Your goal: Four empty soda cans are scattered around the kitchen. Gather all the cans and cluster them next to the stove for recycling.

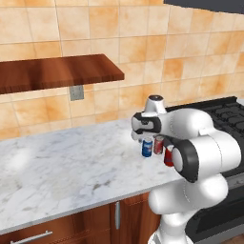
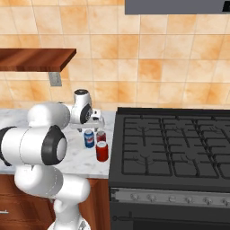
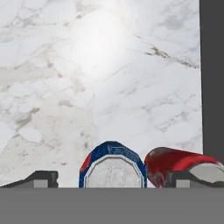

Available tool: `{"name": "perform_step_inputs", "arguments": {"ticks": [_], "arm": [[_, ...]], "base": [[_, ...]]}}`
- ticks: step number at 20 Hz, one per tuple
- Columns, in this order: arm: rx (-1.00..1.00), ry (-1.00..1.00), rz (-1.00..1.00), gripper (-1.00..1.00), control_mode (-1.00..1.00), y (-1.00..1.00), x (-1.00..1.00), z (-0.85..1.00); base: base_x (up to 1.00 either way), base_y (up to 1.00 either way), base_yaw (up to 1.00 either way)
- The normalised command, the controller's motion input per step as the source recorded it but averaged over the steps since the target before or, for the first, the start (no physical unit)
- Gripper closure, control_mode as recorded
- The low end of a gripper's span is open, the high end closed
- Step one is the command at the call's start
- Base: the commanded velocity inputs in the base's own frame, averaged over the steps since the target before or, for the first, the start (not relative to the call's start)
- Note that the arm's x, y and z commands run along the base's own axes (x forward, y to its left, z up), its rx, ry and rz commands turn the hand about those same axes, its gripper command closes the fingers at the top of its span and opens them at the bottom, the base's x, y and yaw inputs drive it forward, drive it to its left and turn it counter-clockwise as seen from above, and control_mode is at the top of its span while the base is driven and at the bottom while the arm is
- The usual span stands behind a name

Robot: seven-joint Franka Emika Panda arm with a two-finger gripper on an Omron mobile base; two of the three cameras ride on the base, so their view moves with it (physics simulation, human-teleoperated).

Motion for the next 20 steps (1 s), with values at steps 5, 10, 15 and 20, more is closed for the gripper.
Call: {"name": "perform_step_inputs", "arguments": {"ticks": [5,10,15,20], "arm": [[0.0,-0.1,0.0,-1.0,-1.0,0.0,-0.16,0.5],[0.0,-0.16,0.0,-1.0,-1.0,0.0,-0.97,0.49],[0.0,-0.11,0.0,-1.0,-1.0,-0.06,-1.0,0.37],[0.0,0.05,-0.08,-1.0,-1.0,-0.01,-1.0,0.27]], "base": [[0.0,0.0,0.0],[0.0,0.0,0.0],[0.0,0.0,0.0],[0.0,0.0,0.0]]}}
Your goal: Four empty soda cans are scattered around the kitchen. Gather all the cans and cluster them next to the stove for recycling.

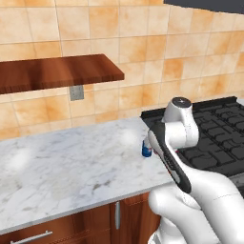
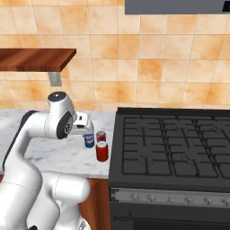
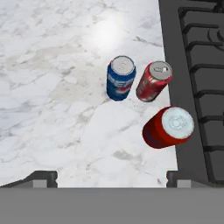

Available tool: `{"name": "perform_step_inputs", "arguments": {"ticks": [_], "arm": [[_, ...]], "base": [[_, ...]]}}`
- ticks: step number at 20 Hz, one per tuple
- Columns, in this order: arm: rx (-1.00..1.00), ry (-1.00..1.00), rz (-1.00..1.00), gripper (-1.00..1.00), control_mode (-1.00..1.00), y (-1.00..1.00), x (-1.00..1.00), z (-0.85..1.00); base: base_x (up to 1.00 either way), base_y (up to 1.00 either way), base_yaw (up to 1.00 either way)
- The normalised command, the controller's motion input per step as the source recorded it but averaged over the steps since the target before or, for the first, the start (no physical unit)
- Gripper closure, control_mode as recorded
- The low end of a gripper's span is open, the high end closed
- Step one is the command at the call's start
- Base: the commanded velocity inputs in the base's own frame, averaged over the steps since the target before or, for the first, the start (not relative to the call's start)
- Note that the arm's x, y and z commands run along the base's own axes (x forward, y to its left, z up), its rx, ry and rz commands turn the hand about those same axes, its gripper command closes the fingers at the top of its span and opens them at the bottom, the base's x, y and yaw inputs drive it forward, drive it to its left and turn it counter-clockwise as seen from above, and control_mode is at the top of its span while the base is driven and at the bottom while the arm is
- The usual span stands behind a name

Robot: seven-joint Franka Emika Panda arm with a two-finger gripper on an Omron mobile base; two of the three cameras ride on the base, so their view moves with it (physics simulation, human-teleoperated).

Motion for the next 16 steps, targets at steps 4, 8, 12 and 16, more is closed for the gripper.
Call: {"name": "perform_step_inputs", "arguments": {"ticks": [4,8,12,16], "arm": [[0.01,0.26,-0.1,-1.0,-1.0,-0.01,-1.0,0.13],[0.06,0.17,-0.05,-1.0,-1.0,0.0,-0.99,0.27],[0.05,0.05,0.0,-1.0,-1.0,0.0,-0.74,0.18],[-0.01,0.0,0.0,-1.0,-1.0,0.0,-0.31,-0.05]], "base": [[0.0,0.0,0.0],[0.0,0.0,0.0],[0.0,0.0,0.0],[0.0,0.0,0.0]]}}
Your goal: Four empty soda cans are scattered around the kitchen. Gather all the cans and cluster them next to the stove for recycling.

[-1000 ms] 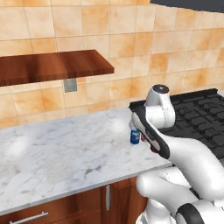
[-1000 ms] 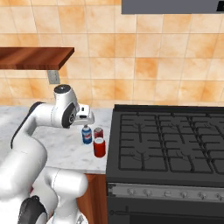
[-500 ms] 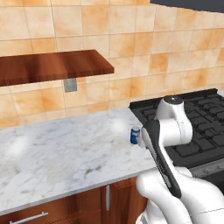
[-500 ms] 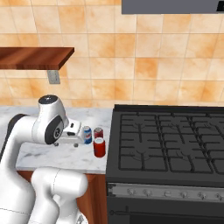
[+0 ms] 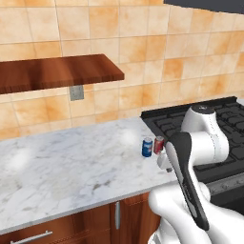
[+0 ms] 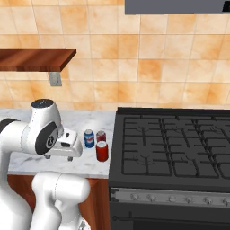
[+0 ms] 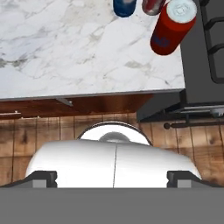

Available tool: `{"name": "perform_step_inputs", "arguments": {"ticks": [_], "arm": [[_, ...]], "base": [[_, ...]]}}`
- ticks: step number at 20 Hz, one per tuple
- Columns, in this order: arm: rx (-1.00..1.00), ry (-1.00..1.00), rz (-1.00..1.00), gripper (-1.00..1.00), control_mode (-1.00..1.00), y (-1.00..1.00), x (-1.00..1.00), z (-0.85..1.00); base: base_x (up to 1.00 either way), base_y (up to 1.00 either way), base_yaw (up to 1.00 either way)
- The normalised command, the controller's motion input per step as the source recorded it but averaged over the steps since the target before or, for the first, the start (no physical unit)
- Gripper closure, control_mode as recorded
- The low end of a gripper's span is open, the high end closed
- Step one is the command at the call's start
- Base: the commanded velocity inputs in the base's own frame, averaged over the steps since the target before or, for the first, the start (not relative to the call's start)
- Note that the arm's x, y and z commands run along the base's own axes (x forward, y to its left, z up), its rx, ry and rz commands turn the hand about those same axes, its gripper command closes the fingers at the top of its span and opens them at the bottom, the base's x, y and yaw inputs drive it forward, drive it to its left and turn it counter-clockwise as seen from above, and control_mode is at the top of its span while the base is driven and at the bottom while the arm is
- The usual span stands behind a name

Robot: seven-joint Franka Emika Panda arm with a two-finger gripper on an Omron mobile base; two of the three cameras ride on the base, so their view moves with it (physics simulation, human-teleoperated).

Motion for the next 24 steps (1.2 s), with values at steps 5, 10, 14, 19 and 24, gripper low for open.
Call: {"name": "perform_step_inputs", "arguments": {"ticks": [5,10,14,19,24], "arm": [[-0.01,0.0,0.0,-1.0,-1.0,0.0,-0.35,0.0],[0.0,0.0,0.0,-1.0,-1.0,0.0,0.0,0.0],[0.0,0.0,0.0,-1.0,-1.0,0.0,0.0,0.0],[0.0,0.0,0.0,-1.0,1.0,0.0,0.0,0.0],[0.0,0.0,0.0,-1.0,1.0,0.0,0.0,0.0]], "base": [[0.0,0.0,0.0],[0.0,0.0,0.0],[0.0,0.0,0.0],[-0.59,-0.12,-0.06],[-0.8,-0.47,-0.34]]}}
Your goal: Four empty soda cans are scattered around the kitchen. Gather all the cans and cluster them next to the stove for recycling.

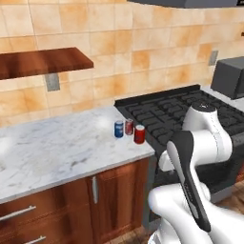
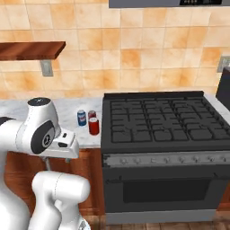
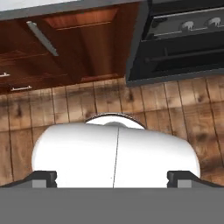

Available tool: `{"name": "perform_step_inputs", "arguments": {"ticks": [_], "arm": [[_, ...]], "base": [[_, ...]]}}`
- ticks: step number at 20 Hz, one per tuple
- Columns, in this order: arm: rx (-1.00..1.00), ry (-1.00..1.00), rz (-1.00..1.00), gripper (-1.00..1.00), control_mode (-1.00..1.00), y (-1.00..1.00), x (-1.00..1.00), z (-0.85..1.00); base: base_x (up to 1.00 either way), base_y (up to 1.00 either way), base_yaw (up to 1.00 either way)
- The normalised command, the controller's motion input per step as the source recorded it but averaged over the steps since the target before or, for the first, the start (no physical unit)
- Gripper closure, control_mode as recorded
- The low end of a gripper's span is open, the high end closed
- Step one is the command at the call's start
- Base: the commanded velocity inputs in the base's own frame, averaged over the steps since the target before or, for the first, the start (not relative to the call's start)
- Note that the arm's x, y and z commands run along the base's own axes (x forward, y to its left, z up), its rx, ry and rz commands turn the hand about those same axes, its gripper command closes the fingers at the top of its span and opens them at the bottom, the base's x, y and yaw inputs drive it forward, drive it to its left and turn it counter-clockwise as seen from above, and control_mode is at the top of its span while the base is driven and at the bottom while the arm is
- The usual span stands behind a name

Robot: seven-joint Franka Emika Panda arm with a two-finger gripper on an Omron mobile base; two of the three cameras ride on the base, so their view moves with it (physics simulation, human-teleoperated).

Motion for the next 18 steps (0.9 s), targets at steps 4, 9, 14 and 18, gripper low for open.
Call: {"name": "perform_step_inputs", "arguments": {"ticks": [4,9,14,18], "arm": [[0.0,0.0,0.0,-1.0,1.0,0.0,0.0,0.0],[0.0,0.0,0.0,-1.0,1.0,0.0,0.0,0.0],[0.0,0.0,0.0,-1.0,1.0,0.0,0.0,0.0],[0.0,0.0,0.0,-1.0,1.0,0.0,0.0,0.0]], "base": [[0.04,-0.26,-0.75],[0.47,-0.12,-0.75],[0.63,-0.23,-0.68],[0.79,-0.23,-0.59]]}}
